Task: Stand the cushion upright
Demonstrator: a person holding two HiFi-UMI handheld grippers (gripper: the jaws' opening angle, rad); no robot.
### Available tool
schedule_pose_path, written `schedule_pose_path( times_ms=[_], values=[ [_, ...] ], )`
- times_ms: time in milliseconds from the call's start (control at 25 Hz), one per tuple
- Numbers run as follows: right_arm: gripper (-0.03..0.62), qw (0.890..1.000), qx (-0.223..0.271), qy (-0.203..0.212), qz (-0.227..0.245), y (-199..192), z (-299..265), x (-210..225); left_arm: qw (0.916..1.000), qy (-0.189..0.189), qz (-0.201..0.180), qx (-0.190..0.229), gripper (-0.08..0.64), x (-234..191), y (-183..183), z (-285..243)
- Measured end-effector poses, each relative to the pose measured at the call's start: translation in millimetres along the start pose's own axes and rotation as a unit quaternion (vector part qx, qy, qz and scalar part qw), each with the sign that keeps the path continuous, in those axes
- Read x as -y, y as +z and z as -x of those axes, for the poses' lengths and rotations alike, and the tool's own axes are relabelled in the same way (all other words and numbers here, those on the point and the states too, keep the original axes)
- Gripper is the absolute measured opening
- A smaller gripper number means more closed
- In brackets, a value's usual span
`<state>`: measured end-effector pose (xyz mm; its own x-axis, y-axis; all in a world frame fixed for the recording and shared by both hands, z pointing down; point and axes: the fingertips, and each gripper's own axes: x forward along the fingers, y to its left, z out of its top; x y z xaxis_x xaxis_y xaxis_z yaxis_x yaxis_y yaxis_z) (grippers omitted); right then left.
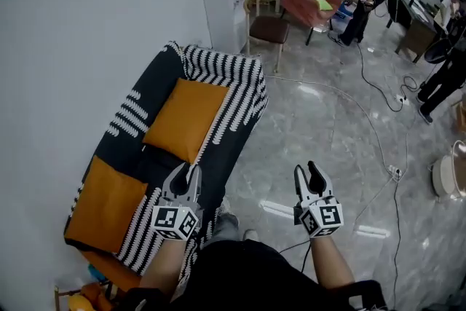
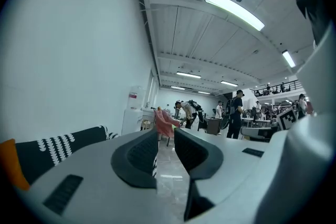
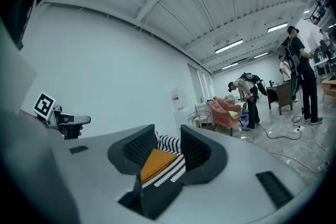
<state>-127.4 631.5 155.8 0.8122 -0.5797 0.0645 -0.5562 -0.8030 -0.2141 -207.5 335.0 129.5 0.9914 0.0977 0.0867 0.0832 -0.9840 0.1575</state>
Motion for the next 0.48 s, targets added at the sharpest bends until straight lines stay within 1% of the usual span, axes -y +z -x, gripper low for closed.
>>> schedule_pose_path(
  times_ms=[80,200,360,480],
  values=[
    [0.172,1.000,0.000,-0.008,0.001,1,-7,8,1.0000,0.000,0.001,-0.002,0.107,-8,-2,-21],
    [0.172,1.000,0.001,-0.028,0.004,9,-36,23,1.0000,0.000,-0.001,0.006,0.107,-26,5,-57],
    [0.172,0.999,0.019,-0.042,0.015,33,-96,28,0.9998,-0.006,-0.013,0.011,0.107,-62,19,-104],
    [0.172,0.999,0.027,-0.040,0.020,46,-147,21,0.9998,-0.003,-0.008,0.016,0.107,-98,31,-132]
  ],
)
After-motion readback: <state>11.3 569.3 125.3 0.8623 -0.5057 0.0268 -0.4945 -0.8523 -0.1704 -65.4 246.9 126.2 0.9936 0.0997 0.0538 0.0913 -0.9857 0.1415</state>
